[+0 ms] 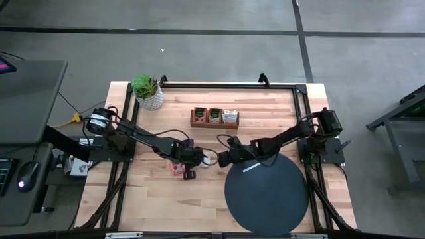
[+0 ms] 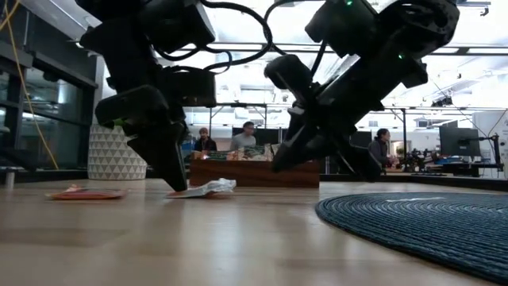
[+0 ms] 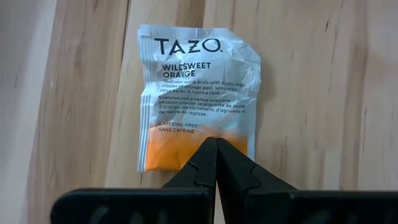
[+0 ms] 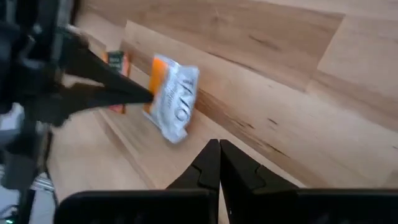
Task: Pick & Place Tea
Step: Put the white orange tea sachet into the right section of the wooden organizer
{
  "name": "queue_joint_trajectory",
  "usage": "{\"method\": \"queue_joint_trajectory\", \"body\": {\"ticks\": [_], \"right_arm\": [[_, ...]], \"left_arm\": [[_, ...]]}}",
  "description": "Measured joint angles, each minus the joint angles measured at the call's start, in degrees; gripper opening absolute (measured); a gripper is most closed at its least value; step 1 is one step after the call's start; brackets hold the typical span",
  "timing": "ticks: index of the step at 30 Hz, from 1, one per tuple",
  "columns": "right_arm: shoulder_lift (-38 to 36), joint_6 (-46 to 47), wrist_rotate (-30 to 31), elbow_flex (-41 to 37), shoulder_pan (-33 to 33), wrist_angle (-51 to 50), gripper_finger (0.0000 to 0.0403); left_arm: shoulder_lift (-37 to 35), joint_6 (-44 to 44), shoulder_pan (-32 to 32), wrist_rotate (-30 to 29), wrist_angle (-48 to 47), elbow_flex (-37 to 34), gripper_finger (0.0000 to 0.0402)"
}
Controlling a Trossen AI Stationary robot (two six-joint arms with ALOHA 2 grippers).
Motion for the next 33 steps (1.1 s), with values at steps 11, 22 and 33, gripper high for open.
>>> {"method": "queue_joint_trajectory", "body": {"ticks": [11, 22, 33], "right_arm": [[0.2, 2.8, -2.1, 0.1, -1.9, 1.0, 0.0117], [2.2, 2.9, -3.8, 0.1, -2.7, 2.1, 0.0162], [5.1, 2.0, -4.1, 0.9, -4.6, 6.8, 0.0159]], "left_arm": [[0.1, 0.7, 0.7, 0.2, 4.7, 0.0, 0.0000], [0.1, 0.6, 5.0, 3.5, 8.4, 0.0, 0.0000], [0.2, 1.1, 5.2, 4.8, 10.5, 0.0, 0.0000]]}}
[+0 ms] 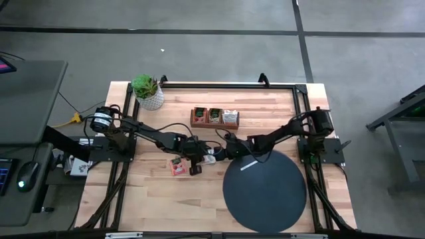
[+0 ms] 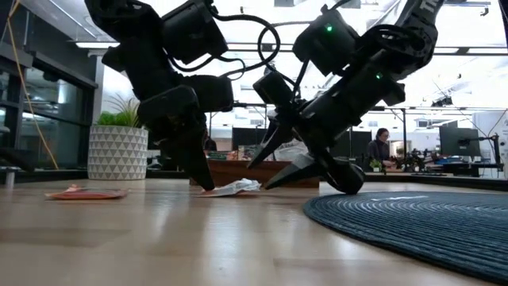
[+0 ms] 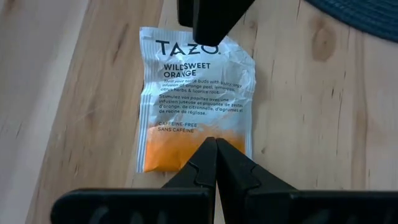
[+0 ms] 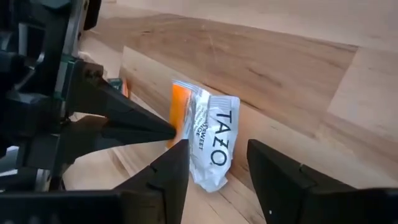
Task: Pick & Place Tea
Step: Put the white orange tea sachet into the right section of the wooden organizer
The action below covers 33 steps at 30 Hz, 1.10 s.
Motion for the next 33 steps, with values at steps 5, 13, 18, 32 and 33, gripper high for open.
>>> {"method": "queue_joint_trajectory", "body": {"ticks": [5, 13, 18, 32, 33], "right_arm": [[0.0, -0.9, -1.9, 0.3, -0.7, -0.2, 0.0149], [0.0, -1.6, -3.9, 0.4, -0.7, -1.3, 0.0145], [0.0, 0.1, -6.1, 0.4, -0.7, -4.3, 0.0144], [0.0, 0.2, -7.2, 0.4, -0.7, -4.2, 0.0142], [0.0, 0.1, -7.2, 0.4, -0.7, -4.3, 0.0139]], "left_arm": [[0.0, 0.0, 0.0, 0.1, 1.2, 0.0, 0.0000], [0.0, 0.0, 0.0, 0.2, 3.3, 0.0, 0.0000], [0.0, -0.1, 0.0, 0.2, 2.1, 0.0, 0.0000], [5.9, -2.6, 0.0, 4.5, 6.5, 0.5, 0.0000], [5.9, -2.6, 0.0, 4.5, 6.7, 0.5, 0.0000]]}}
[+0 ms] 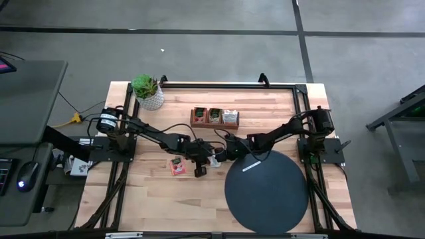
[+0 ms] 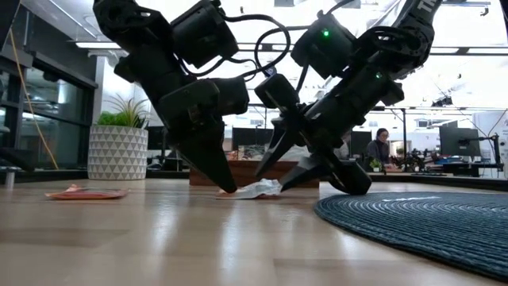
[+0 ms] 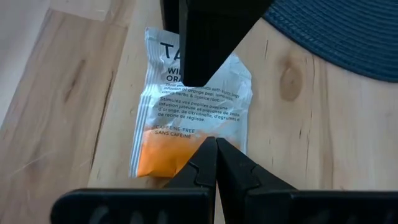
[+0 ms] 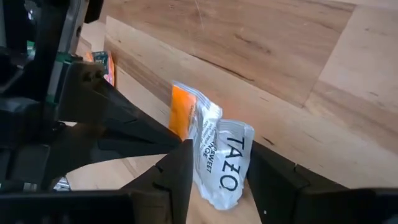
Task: Pick & Place Tea
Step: Put the white orange tea sachet into the right section of the wooden organizer
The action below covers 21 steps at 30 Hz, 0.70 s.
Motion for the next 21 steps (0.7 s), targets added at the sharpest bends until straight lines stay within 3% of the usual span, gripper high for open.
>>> {"method": "queue_joint_trajectory", "body": {"ticks": [4, 9, 16, 21], "right_arm": [[0.0, -1.1, 0.0, 0.0, 0.0, -0.2, 0.0102], [0.0, -4.3, 0.0, 0.0, 0.1, -0.4, 0.0014], [0.0, -7.2, -1.1, 0.0, 0.0, -0.3, 0.0003], [0.0, -8.3, -1.5, -0.1, 0.0, -0.3, 0.0001]], "left_arm": [[0.1, -0.9, 0.0, -0.3, 0.3, -0.1, 0.0000], [0.1, -0.9, 0.0, -0.4, 0.4, -0.2, 0.0000], [-1.6, -0.7, 0.0, -1.5, -0.1, -0.3, 0.0006], [-6.2, 3.2, 1.2, -5.5, -5.2, -0.9, 0.0052]]}}
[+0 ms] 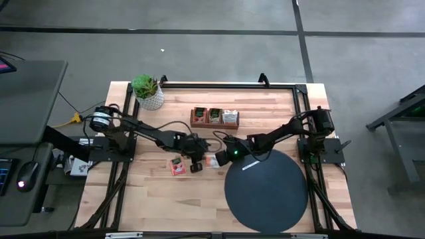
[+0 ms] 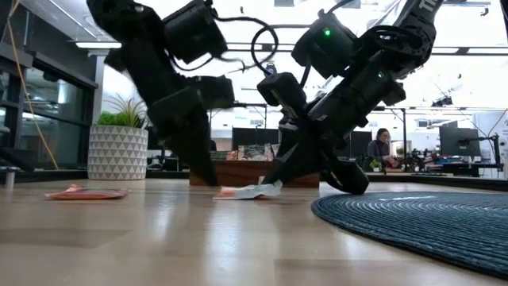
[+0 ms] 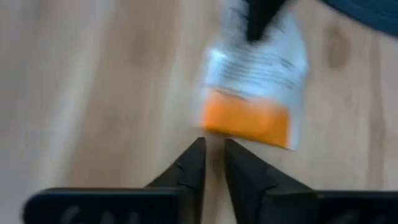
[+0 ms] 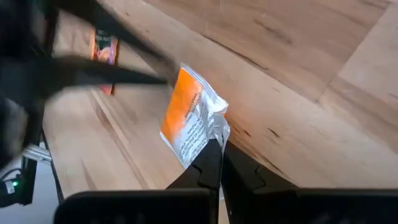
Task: Pick & Place Tea
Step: Put the white orange tea sachet into the right section of the wooden organizer
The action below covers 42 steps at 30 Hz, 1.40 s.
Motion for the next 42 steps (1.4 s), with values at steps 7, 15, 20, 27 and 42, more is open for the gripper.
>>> {"method": "queue_joint_trajectory", "body": {"ticks": [7, 15, 20, 27, 42], "right_arm": [[-0.1, -1.5, 0.0, 0.0, 0.0, 0.9, 0.0001], [-5.7, -8.2, -0.4, 2.0, -2.4, -2.5, 0.0000], [-11.8, -14.7, -0.1, 4.2, -5.4, -12.8, 0.0000], [-18.6, -29.8, 0.1, 12.6, -11.2, -39.2, 0.0000], [-16.6, -70.3, 5.0, 41.0, -23.1, -75.1, 0.0000]], "left_arm": [[-9.1, 0.7, 3.9, -4.6, -13.1, 0.3, 0.0149], [-13.8, 3.1, 7.3, -4.1, -17.7, 0.3, 0.0172], [-17.4, 3.5, 9.4, -3.8, -17.4, -1.2, 0.0166], [-27.9, -3.2, 11.7, 1.5, -5.8, -14.6, 0.0166], [-35.3, -10.2, 11.6, 14.0, 15.6, -23.7, 0.0165]]}}
